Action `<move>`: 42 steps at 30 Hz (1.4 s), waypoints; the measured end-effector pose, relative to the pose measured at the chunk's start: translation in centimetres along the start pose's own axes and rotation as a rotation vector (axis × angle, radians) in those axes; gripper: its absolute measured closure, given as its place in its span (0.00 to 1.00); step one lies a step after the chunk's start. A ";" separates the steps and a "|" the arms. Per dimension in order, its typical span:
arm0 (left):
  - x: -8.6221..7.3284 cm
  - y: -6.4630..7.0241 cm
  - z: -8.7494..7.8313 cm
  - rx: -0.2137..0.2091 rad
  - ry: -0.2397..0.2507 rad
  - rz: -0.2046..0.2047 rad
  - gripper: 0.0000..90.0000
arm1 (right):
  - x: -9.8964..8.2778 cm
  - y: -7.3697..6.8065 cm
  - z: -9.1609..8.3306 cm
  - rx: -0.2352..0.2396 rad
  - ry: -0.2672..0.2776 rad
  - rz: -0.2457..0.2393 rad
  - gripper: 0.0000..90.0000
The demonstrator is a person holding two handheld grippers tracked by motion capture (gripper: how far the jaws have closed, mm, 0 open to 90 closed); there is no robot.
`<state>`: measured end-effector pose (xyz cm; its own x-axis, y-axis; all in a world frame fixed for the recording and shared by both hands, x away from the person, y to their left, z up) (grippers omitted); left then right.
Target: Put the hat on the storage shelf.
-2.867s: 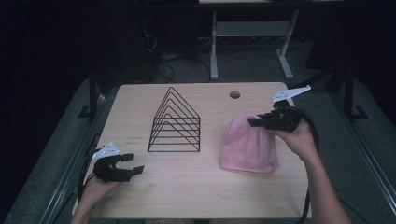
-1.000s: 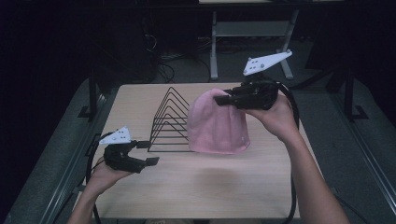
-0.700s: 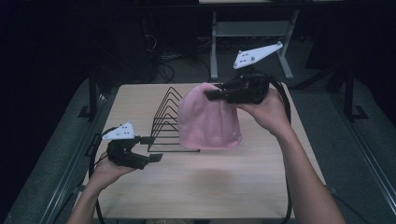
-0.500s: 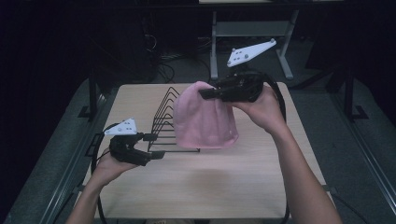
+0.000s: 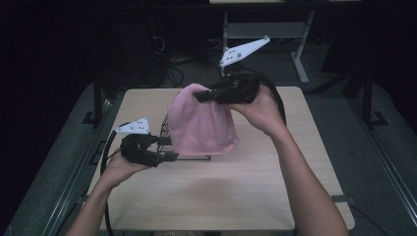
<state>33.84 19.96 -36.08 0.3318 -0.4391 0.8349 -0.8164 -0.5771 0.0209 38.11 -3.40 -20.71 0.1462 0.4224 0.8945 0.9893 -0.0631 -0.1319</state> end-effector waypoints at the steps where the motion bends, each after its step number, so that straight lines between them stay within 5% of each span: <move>1: 0.1 0.0 0.0 0.000 0.001 0.002 0.41 | 0.1 0.0 0.1 0.001 0.000 -0.003 0.86; 11: 1.2 -0.9 -0.4 0.036 -0.015 0.033 0.81 | 1.4 0.5 1.0 0.003 0.003 -0.014 0.86; 14: 1.7 -1.4 -0.7 0.063 -0.011 0.035 0.86 | 1.7 0.6 0.7 -0.006 0.015 -0.015 0.86; 29: 4.1 -5.0 -1.0 0.165 -0.006 0.012 0.91 | 2.7 3.0 -0.6 -0.083 0.057 -0.008 0.85; 42: 3.5 -7.4 -0.3 0.218 -0.031 -0.026 0.91 | 2.5 5.6 0.8 -0.116 0.034 0.014 0.85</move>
<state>40.86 22.89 -33.09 0.3680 -0.4411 0.8186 -0.6868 -0.7224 -0.0805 44.01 -1.94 -19.60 0.1584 0.3897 0.9072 0.9800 -0.1744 -0.0961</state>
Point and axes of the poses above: each handheld gripper's, and its own axes: z roughly forward along the jaws, x roughly out of its top, y roughly to its right, the point moved 4 cm from there along z, roughly forward along the jaws, and after that the axes turned 14 degrees about x, right-handed, at the moved point
